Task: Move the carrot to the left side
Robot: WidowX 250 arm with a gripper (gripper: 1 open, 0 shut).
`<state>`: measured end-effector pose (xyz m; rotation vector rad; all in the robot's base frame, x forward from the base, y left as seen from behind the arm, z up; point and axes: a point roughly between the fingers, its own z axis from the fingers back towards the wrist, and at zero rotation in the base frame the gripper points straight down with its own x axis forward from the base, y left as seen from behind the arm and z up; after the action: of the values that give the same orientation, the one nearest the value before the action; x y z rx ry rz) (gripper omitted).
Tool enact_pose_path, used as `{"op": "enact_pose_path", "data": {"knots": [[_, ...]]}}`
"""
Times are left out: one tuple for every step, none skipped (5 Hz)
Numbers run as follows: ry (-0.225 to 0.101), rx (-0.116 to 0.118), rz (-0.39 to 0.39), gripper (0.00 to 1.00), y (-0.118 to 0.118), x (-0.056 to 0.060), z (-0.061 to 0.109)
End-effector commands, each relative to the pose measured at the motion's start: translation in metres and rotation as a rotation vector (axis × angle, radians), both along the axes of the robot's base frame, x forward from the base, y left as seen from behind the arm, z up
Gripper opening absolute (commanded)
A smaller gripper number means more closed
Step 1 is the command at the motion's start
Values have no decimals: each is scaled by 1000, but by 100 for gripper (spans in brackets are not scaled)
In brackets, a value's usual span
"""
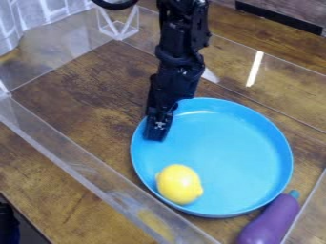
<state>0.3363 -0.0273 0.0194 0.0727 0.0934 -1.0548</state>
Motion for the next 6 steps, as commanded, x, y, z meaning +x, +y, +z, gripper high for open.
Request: {"op": "enact_pose_path", "data": {"knots": [[16, -5, -39, 100, -10, 1, -3], [21, -4, -24, 100, -5, 7, -2], [28, -3, -35, 100, -14, 17, -3], [35, -4, -52, 100, -26, 26, -3], [43, -3, -108, 100, -35, 20, -3], [51, -2, -162, 100, -42, 14, -4]]}}
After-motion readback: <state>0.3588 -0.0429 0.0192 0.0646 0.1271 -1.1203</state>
